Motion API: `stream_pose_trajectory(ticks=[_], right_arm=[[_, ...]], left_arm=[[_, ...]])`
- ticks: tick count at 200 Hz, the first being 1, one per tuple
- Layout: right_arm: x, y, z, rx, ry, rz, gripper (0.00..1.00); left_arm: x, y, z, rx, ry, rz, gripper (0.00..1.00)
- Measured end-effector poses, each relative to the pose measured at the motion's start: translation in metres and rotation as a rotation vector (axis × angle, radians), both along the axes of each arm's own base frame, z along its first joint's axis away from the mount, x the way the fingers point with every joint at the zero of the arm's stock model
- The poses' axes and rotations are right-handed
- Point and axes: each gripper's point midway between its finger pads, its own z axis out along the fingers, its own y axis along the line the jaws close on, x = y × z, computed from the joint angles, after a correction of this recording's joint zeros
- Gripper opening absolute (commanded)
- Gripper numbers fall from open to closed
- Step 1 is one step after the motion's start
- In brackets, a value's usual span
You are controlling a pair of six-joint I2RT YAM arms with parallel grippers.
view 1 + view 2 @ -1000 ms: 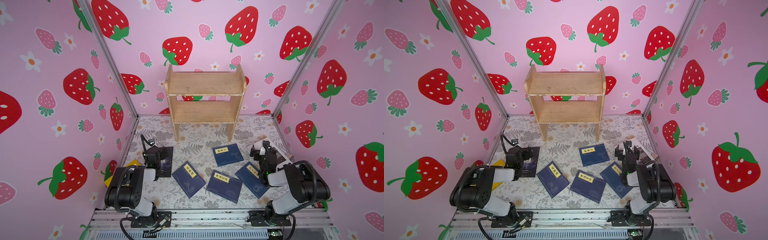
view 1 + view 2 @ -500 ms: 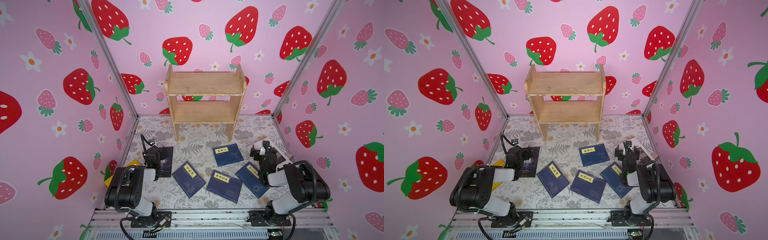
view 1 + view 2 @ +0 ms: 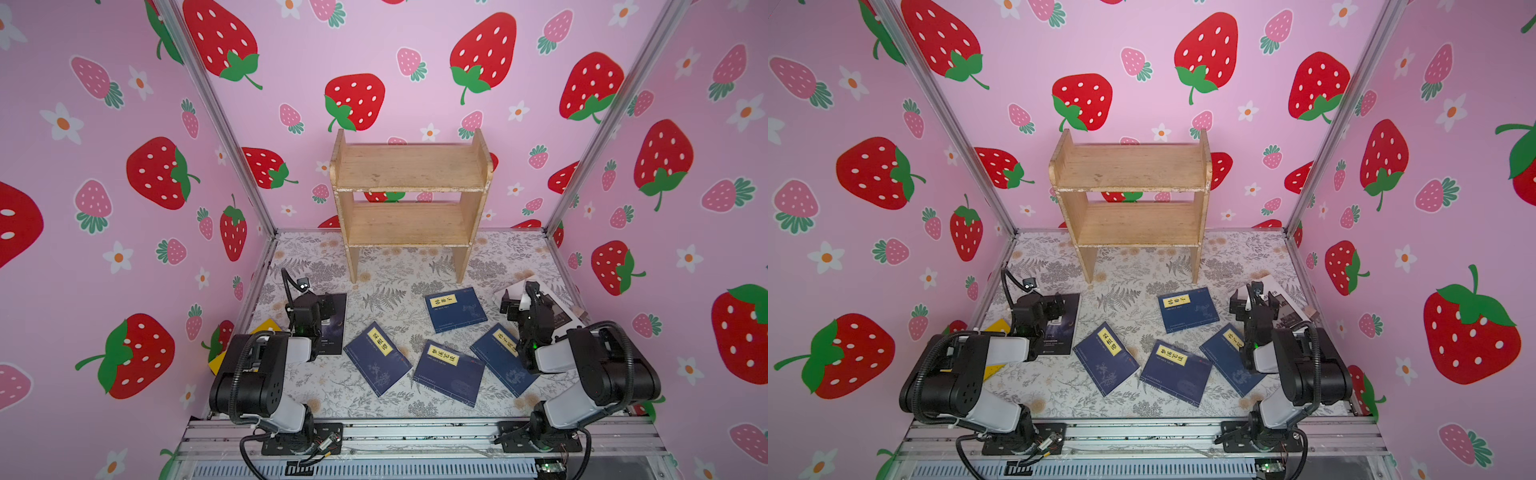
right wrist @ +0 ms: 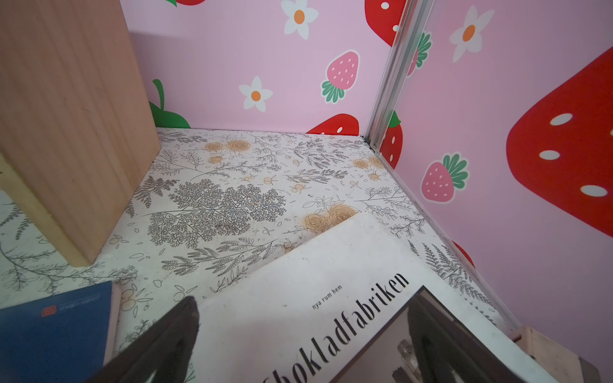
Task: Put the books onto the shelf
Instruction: 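Move both grippers from rest toward the blue books on the table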
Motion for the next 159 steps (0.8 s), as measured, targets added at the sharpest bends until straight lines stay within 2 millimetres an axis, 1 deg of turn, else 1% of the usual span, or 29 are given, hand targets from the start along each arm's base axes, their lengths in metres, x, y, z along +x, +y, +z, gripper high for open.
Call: stream_pose_trajectory(ticks=[33,44,54,62,66,83,91,95,102,107,115,116,122,128,129,134,138,141,143,147,159], right_arm=[[0.003,0.0,0.0,-0.003,0.022,-0.004,1.0],[0.008,-0.001,0.009,-0.002,0.024,-0.011,1.0],[0.013,-0.001,0.026,0.003,0.007,-0.015,1.0],[0.015,0.0,0.045,0.02,-0.019,-0.015,1.0],[0.016,0.001,0.053,0.028,-0.029,-0.014,1.0],[0.013,0.009,0.091,0.094,-0.078,0.016,1.0],[0.009,0.013,0.104,0.129,-0.088,0.034,1.0],[0.007,0.016,0.109,0.148,-0.089,0.044,1.0],[0.003,0.021,0.117,0.187,-0.088,0.063,1.0],[-0.002,0.027,0.122,0.224,-0.085,0.082,1.0],[-0.009,0.037,0.127,0.273,-0.076,0.112,1.0],[-0.011,0.04,0.128,0.288,-0.075,0.122,1.0],[-0.018,0.05,0.129,0.323,-0.065,0.148,1.0],[-0.026,0.063,0.131,0.365,-0.058,0.185,1.0],[-0.027,0.065,0.131,0.37,-0.056,0.19,1.0],[-0.035,0.08,0.131,0.403,-0.045,0.229,1.0],[-0.04,0.091,0.13,0.429,-0.033,0.258,1.0],[-0.045,0.099,0.129,0.444,-0.021,0.282,1.0],[-0.047,0.104,0.128,0.456,-0.014,0.293,1.0],[-0.054,0.119,0.125,0.478,0.008,0.333,1.0],[-0.07,0.151,0.117,0.532,0.07,0.41,1.0]], left_arm=[[0.0,0.0,-0.001,0.001,0.006,-0.001,0.99],[0.0,-0.001,-0.001,0.004,0.035,-0.006,0.99],[0.002,-0.003,0.005,0.004,0.064,-0.012,0.99],[0.005,-0.005,0.015,-0.006,0.077,-0.019,0.99],[0.008,-0.007,0.024,-0.012,0.072,-0.025,0.99],[0.017,-0.017,0.068,-0.073,0.024,-0.05,0.99],[0.018,-0.025,0.09,-0.119,-0.012,-0.07,0.99],[0.017,-0.028,0.098,-0.141,-0.023,-0.076,0.99],[0.013,-0.039,0.111,-0.193,-0.047,-0.1,0.99],[0.009,-0.046,0.117,-0.23,-0.056,-0.115,0.99],[0.003,-0.06,0.121,-0.298,-0.056,-0.141,0.99],[0.001,-0.065,0.122,-0.316,-0.054,-0.151,0.99],[-0.003,-0.077,0.122,-0.359,-0.045,-0.175,0.99],[-0.008,-0.094,0.121,-0.407,-0.026,-0.211,0.99],[-0.01,-0.1,0.12,-0.424,-0.02,-0.223,0.99],[-0.014,-0.113,0.118,-0.456,-0.001,-0.248,0.99],[-0.019,-0.129,0.115,-0.491,0.022,-0.282,0.99],[-0.021,-0.137,0.113,-0.507,0.034,-0.296,0.99],[-0.025,-0.146,0.111,-0.524,0.048,-0.312,0.99],[-0.031,-0.161,0.107,-0.552,0.073,-0.342,0.99],[-0.051,-0.198,0.098,-0.621,0.138,-0.411,0.99]])
